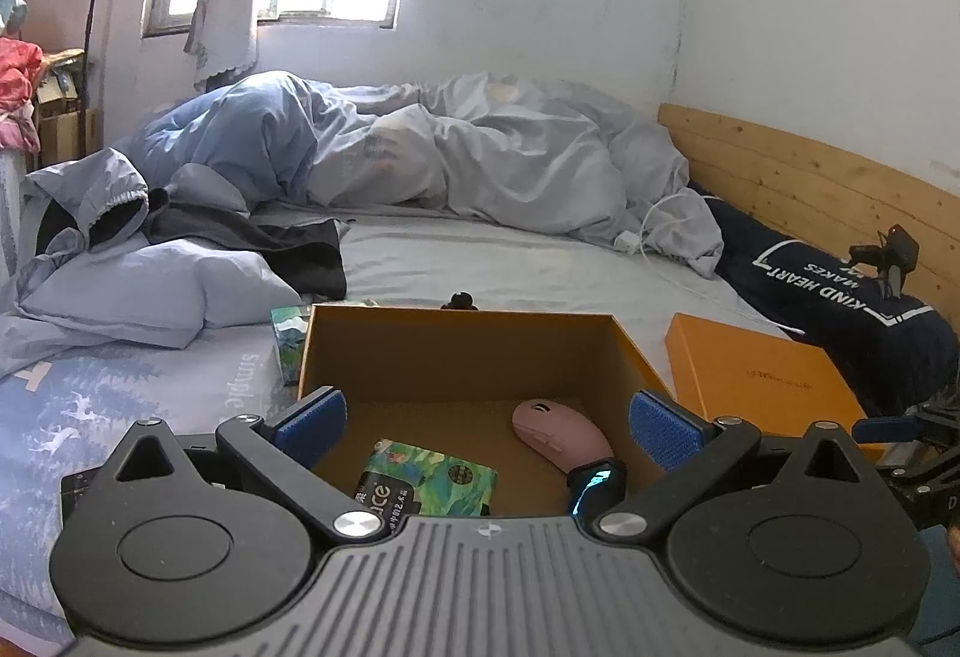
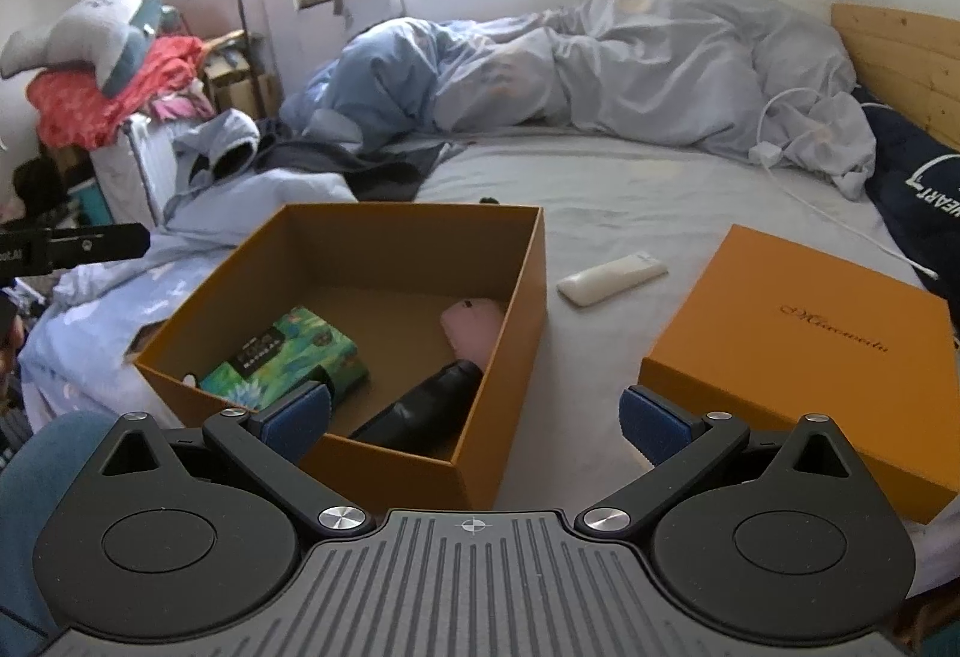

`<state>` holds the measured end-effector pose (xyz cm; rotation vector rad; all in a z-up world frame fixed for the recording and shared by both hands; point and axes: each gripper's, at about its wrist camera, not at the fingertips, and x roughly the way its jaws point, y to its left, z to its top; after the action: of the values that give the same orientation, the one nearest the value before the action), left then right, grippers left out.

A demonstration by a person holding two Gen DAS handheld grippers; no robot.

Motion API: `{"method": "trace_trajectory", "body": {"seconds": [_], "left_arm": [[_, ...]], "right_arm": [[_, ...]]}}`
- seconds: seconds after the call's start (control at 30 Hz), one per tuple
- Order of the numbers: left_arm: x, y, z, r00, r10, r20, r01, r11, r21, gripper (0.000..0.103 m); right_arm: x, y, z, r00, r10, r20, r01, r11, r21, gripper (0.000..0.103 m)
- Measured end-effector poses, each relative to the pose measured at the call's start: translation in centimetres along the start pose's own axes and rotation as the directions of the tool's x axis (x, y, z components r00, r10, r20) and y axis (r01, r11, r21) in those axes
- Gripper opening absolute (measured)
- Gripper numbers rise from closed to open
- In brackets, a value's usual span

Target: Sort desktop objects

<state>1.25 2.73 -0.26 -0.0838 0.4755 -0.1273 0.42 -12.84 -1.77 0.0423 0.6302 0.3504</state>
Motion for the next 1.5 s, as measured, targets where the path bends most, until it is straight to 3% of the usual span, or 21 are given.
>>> {"method": "trace_trajectory", "body": {"seconds": [0.53, 0.93, 1.5], "left_arm": [[0.1, -0.4, 0.0, 1.0, -0.008, -0.008, 0.008, 1.0, 0.003, 0.103], [0.6, -1.3, -0.1, 0.999, -0.032, -0.03, 0.032, 0.999, 0.027, 0.103], [5.0, -4.1, 0.3, 0.992, -0.049, -0.117, 0.064, 0.991, 0.121, 0.103]], "right_arm": [[0.3, -1.0, 0.0, 1.0, 0.021, -0.015, -0.02, 0.998, 0.056, 0.103], [0.1, -2.0, 0.4, 1.0, -0.01, 0.007, 0.009, 0.996, 0.092, 0.103], [-0.4, -7.0, 1.7, 0.997, -0.06, 0.052, 0.049, 0.982, 0.185, 0.103]]}}
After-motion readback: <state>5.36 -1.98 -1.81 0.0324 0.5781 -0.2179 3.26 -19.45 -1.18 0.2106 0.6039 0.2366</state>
